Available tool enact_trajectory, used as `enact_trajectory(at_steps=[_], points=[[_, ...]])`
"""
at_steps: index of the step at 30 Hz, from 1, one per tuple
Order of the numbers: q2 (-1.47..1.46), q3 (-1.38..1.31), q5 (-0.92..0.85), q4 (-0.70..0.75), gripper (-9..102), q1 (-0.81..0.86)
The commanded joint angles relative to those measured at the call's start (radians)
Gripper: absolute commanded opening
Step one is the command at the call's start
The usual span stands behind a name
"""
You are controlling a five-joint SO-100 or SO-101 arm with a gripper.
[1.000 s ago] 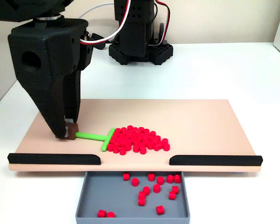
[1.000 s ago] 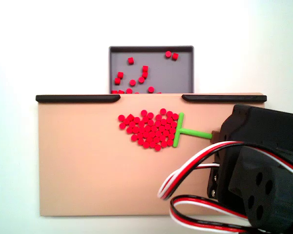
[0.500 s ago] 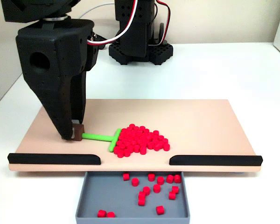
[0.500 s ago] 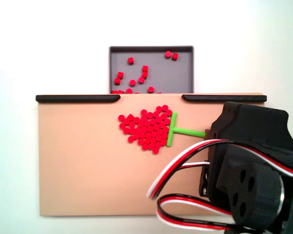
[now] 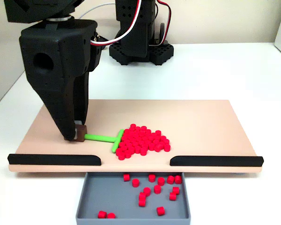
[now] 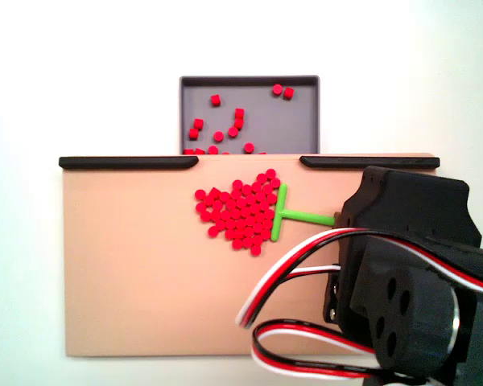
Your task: Gather the right side granules
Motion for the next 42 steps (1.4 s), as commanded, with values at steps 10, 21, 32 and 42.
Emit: enact_trajectory(at_steps=[10, 21, 32, 42], points=[[0.184, -0.009, 0.258, 0.066, 0, 0.075], [0.387, 0.146, 1.304, 0.066, 0, -0.025], [0.545, 0.310, 1.562, 0.135, 0, -0.155], [0.614, 0.371, 1.667, 0.170, 0, -0.250]])
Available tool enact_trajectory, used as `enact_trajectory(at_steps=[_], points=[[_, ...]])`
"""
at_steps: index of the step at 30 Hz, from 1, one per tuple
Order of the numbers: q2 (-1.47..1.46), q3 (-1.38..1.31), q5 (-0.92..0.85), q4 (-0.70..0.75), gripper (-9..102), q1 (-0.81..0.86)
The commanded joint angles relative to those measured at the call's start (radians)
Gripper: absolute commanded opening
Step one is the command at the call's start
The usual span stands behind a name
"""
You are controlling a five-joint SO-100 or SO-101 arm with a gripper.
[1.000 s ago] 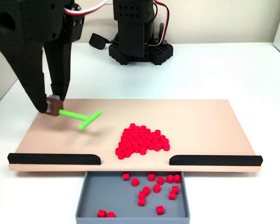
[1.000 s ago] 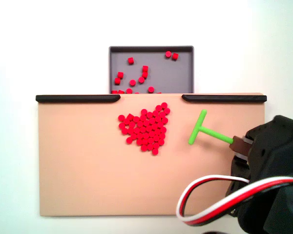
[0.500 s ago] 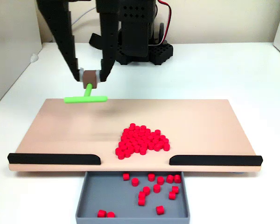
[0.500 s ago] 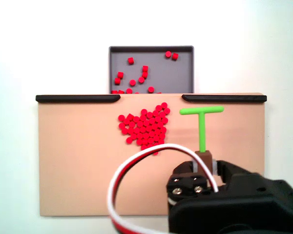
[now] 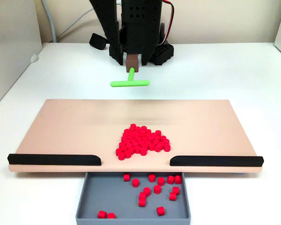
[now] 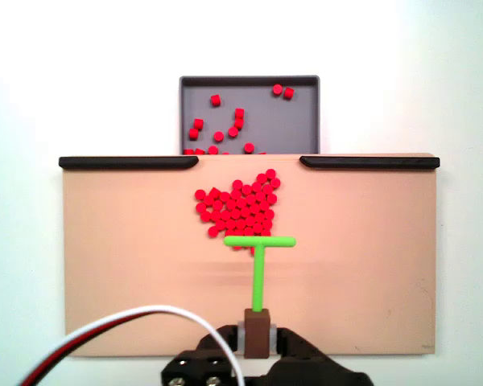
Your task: Gather the right side granules
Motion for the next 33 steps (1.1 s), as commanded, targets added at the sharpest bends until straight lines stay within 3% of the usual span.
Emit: enact_trajectory(at_steps=[1, 33], points=[[0.043, 0.005, 0.026, 0.000, 0, -0.031], [0.025, -0.008, -0.040, -0.002, 0, 0.006]])
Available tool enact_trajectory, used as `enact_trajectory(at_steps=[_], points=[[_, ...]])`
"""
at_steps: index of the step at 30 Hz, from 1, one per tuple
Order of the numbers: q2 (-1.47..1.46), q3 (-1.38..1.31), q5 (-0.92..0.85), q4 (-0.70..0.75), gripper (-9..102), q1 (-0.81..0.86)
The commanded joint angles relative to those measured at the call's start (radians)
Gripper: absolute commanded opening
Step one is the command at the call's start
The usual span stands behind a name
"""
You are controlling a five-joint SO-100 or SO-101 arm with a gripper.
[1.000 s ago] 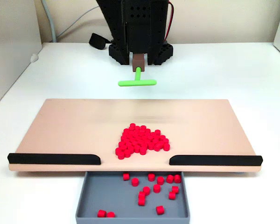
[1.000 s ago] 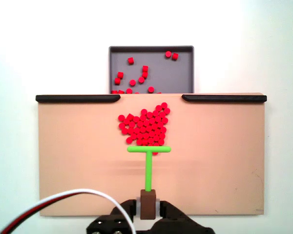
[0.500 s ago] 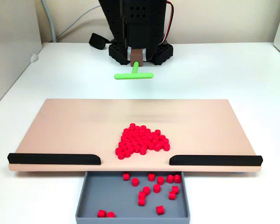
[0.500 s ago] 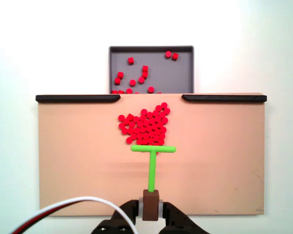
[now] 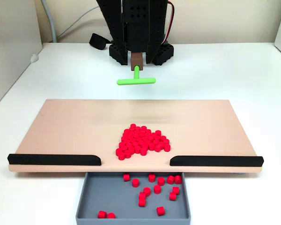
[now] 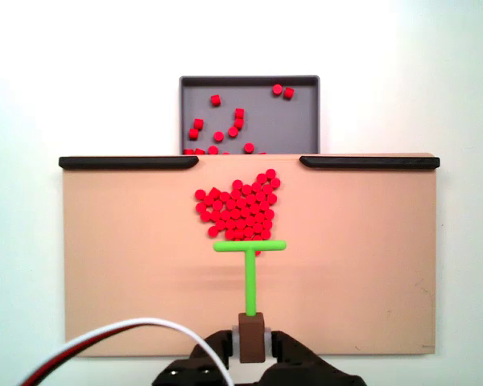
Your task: Gather the right side granules
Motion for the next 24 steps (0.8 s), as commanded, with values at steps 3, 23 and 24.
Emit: enact_trajectory(at_steps=[3, 23, 24], points=[[0.006, -0.021, 0.005, -0.002, 0, -0.009], [0.021, -0.021, 0.021, -0.002, 0, -0.023], [0.021, -0.021, 0.023, -0.002, 0, -0.023]])
